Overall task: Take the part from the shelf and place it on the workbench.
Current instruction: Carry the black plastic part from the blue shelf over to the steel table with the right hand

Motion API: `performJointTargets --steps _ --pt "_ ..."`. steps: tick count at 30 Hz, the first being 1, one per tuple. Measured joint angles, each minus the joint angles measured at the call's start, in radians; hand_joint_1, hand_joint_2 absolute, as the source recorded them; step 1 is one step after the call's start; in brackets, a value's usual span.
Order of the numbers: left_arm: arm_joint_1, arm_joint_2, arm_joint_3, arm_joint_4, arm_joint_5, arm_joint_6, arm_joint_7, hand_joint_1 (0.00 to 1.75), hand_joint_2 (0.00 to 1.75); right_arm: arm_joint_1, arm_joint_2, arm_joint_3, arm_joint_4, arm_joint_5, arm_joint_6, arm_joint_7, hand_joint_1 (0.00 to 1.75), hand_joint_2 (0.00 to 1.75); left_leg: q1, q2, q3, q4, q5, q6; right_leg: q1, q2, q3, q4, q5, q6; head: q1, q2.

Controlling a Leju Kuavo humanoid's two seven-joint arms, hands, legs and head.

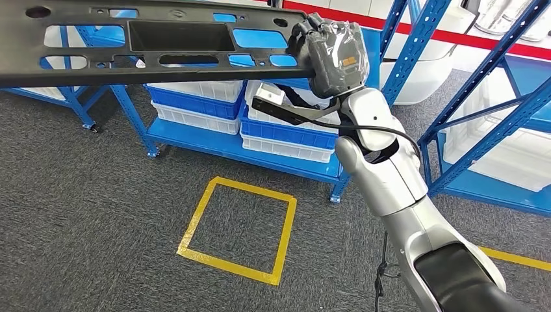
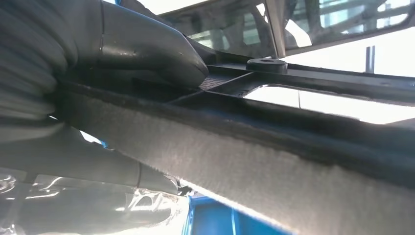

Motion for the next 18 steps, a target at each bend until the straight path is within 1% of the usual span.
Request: performJointTargets --steps 1,2,3,4,5,6,7,8,9,10,11,12,13,14,15,16,17,18 --pt "0.0 -0.001 0.0 0.0 -0.002 0.0 0.002 0.0 1.75 0.006 0.0 0.0 0.0 0.006 0.003 0.002 1.75 1.75 -0.005 0.0 -0.01 0.0 0.009 0.001 0.006 0.001 0.02 0.003 0.005 0.002 0.0 0.0" --pt "-0.001 -0.001 0.0 0.0 -0.003 0.0 0.003 0.0 1.75 0.01 0.0 0.0 0.0 0.012 0.005 0.004 1.75 1.75 -0.009 0.0 -0.019 0.0 0.018 0.002 0.013 0.002 0.058 -0.031 0.021 0.002 0.0 0.0" --pt "-0.003 -0.002 0.0 0.0 -0.004 0.0 0.004 0.0 1.75 0.013 0.0 0.0 -0.001 0.016 0.007 0.005 1.75 1.75 -0.011 0.0 -0.026 0.0 0.026 0.003 0.023 0.003 0.108 -0.093 0.038 -0.004 0.0 0.0" --pt "-0.004 -0.004 0.0 0.0 -0.003 0.001 0.004 0.0 1.75 0.014 0.001 -0.001 -0.003 0.019 0.009 0.005 1.75 1.75 -0.013 0.0 -0.033 0.0 0.034 0.002 0.034 0.003 0.162 -0.168 0.044 -0.017 -0.001 0.0" --pt "-0.006 -0.007 0.0 0.0 -0.003 0.002 0.005 0.0 1.75 0.014 0.002 -0.001 -0.006 0.022 0.01 0.005 1.75 1.75 -0.012 0.001 -0.038 -0.002 0.044 -0.001 0.043 0.003 0.207 -0.235 0.044 -0.029 -0.001 0.0" --pt "-0.007 -0.01 0.0 0.0 -0.002 0.002 0.005 0.0 1.75 0.013 0.004 0.0 -0.008 0.023 0.01 0.004 1.75 1.75 -0.009 0.002 -0.041 -0.006 0.055 -0.005 0.051 0.003 0.235 -0.281 0.043 -0.04 0.0 0.0" --pt "-0.008 -0.012 0.001 0.0 -0.001 0.003 0.004 0.0 1.75 0.012 0.006 0.0 -0.01 0.025 0.011 0.004 1.75 1.75 -0.007 0.003 -0.043 -0.013 0.067 -0.011 0.056 0.002 0.246 -0.309 0.042 -0.047 0.0 0.0" --pt "-0.008 -0.013 0.001 0.0 0.002 0.004 0.004 0.0 1.75 0.012 0.008 0.0 -0.011 0.026 0.011 0.004 1.75 1.75 -0.006 0.003 -0.043 -0.024 0.082 -0.018 0.057 0.002 0.242 -0.322 0.055 -0.048 0.001 0.0" --pt "-0.007 -0.012 0.002 0.0 0.004 0.005 0.003 0.0 1.75 0.011 0.012 0.001 -0.011 0.027 0.012 0.004 1.75 1.75 -0.006 0.002 -0.047 -0.032 0.086 -0.023 0.05 0.0 0.239 -0.334 0.072 -0.052 0.001 0.0" --pt "-0.006 -0.012 0.003 0.0 0.005 0.005 0.002 0.0 1.75 0.01 0.016 0.001 -0.011 0.028 0.014 0.004 1.75 1.75 -0.007 0.001 -0.053 -0.029 0.072 -0.028 0.042 -0.002 0.235 -0.348 0.09 -0.058 0.0 0.0" --pt "-0.005 -0.011 0.005 0.0 0.007 0.007 0.002 0.0 1.75 0.009 0.021 0.002 -0.011 0.03 0.015 0.004 1.75 1.75 -0.009 0.0 -0.06 -0.01 0.04 -0.033 0.034 -0.004 0.229 -0.36 0.106 -0.064 -0.001 0.0" --pt "-0.004 -0.009 0.007 0.0 0.009 0.008 0.001 0.0 1.75 0.009 0.025 0.004 -0.011 0.032 0.017 0.003 1.75 1.75 -0.007 0.0 -0.069 0.028 -0.009 -0.037 0.027 -0.006 0.224 -0.364 0.119 -0.068 -0.003 0.0" --pt "-0.004 -0.007 0.008 0.0 0.01 0.009 0.001 0.0 1.75 0.009 0.029 0.005 -0.011 0.033 0.018 0.003 1.75 1.75 -0.004 0.0 -0.076 0.081 -0.058 -0.043 0.028 -0.007 0.212 -0.364 0.127 -0.071 -0.004 0.0" --pt "-0.003 -0.005 0.009 0.0 0.012 0.01 0.001 0.0 1.75 0.01 0.033 0.007 -0.011 0.034 0.019 0.002 1.75 1.75 0.0 0.0 -0.081 0.138 -0.088 -0.049 0.027 -0.009 0.199 -0.359 0.135 -0.069 -0.005 0.0" --pt "-0.003 -0.003 0.01 0.0 0.013 0.01 0.001 0.0 1.75 0.01 0.035 0.009 -0.011 0.034 0.02 0.001 1.75 1.75 0.005 0.0 -0.081 0.187 -0.092 -0.056 0.025 -0.01 0.185 -0.352 0.142 -0.065 -0.005 0.0" --pt "-0.003 -0.002 0.01 0.0 0.013 0.011 0.001 0.0 1.75 0.011 0.038 0.01 -0.011 0.034 0.02 0.001 1.75 1.75 0.011 0.0 -0.072 0.216 -0.073 -0.064 0.022 -0.012 0.169 -0.341 0.147 -0.061 -0.005 0.0" --pt "-0.003 -0.001 0.01 0.0 0.013 0.011 0.001 0.0 1.75 0.011 0.039 0.011 -0.011 0.034 0.02 0.001 1.75 1.75 0.019 0.001 -0.052 0.216 -0.04 -0.073 0.018 -0.013 0.153 -0.327 0.15 -0.057 -0.005 0.0" --pt "-0.004 0.0 0.011 0.0 0.013 0.011 0.001 0.0 1.75 0.01 0.041 0.011 -0.011 0.035 0.02 0.001 1.75 1.75 0.025 0.001 -0.023 0.189 -0.027 -0.088 0.014 -0.014 0.134 -0.309 0.151 -0.055 -0.006 0.0"
